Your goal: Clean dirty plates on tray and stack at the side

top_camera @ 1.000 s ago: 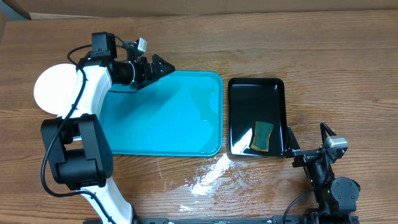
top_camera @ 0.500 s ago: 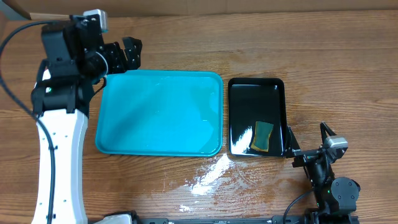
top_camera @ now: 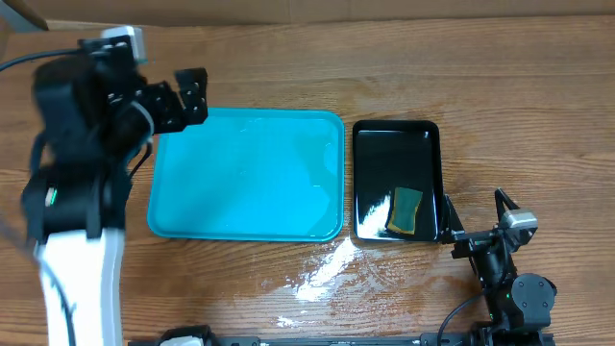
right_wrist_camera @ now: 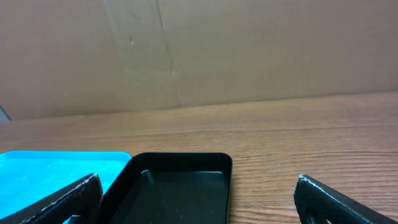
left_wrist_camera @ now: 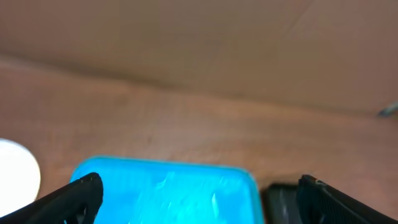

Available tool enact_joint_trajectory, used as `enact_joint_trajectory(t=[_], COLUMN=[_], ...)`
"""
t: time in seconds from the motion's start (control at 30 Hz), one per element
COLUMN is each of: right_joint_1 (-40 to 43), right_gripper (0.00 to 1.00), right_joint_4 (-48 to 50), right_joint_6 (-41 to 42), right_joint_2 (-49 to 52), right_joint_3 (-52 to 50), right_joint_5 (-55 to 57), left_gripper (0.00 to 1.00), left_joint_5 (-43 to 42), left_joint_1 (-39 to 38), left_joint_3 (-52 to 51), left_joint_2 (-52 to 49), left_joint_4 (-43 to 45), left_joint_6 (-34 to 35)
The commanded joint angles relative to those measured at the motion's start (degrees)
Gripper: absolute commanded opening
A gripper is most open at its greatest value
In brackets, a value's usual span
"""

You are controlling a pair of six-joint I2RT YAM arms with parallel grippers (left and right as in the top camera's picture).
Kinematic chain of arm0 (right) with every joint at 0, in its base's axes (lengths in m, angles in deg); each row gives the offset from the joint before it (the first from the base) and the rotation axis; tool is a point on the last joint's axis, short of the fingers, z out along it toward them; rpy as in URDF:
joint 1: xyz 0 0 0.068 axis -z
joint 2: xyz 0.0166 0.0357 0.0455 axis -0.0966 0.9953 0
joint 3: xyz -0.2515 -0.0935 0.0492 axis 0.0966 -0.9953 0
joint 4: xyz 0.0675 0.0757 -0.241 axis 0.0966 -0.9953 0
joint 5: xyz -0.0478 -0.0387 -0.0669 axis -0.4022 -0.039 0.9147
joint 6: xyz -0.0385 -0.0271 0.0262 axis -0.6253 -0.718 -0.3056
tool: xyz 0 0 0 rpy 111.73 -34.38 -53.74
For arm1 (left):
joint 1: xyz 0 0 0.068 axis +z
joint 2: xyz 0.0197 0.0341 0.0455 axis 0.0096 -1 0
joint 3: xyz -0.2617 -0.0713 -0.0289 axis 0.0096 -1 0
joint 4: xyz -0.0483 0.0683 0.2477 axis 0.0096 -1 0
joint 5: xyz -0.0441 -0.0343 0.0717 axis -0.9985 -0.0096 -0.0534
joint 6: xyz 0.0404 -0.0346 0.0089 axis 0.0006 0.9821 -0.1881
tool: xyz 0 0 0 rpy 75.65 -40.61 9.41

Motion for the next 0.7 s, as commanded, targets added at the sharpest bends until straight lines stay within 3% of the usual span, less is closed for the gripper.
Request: enact_joint_trajectory(t=[0.0, 0.2, 0.33, 0.53, 0.67], right_joint_1=[0.4, 0.4, 0.4, 0.4, 0.4], right_gripper=[1.00, 1.00, 1.00, 1.00, 1.00], right_joint_4=[0.2, 0.2, 0.2, 0.2, 0.2], right_joint_6=[0.0, 0.0, 0.0, 0.0, 0.0], right_joint_2=[-0.5, -0.5, -0.5, -0.5, -0.5], right_joint_3=[-0.6, -0.6, -0.6, -0.6, -0.6], right_joint_5=[0.6, 0.6, 0.6, 0.6, 0.6], left_gripper=[1.00, 1.00, 1.00, 1.00, 1.00], left_joint_5=[-0.5, 2.6, 6.1, 8.0, 7.9], left_joint_1=[-0.4, -0.4, -0.4, -0.4, -0.4], left_joint_3=[0.9, -0.4, -6.7, -26.2, -38.9], left_joint_2=[7.9, 17.7, 24.5, 36.9, 45.2], left_joint_4=[0.3, -0.4, -7.1, -9.7, -1.1], left_joint_6=[2.9, 2.2, -0.4, 1.4, 3.6])
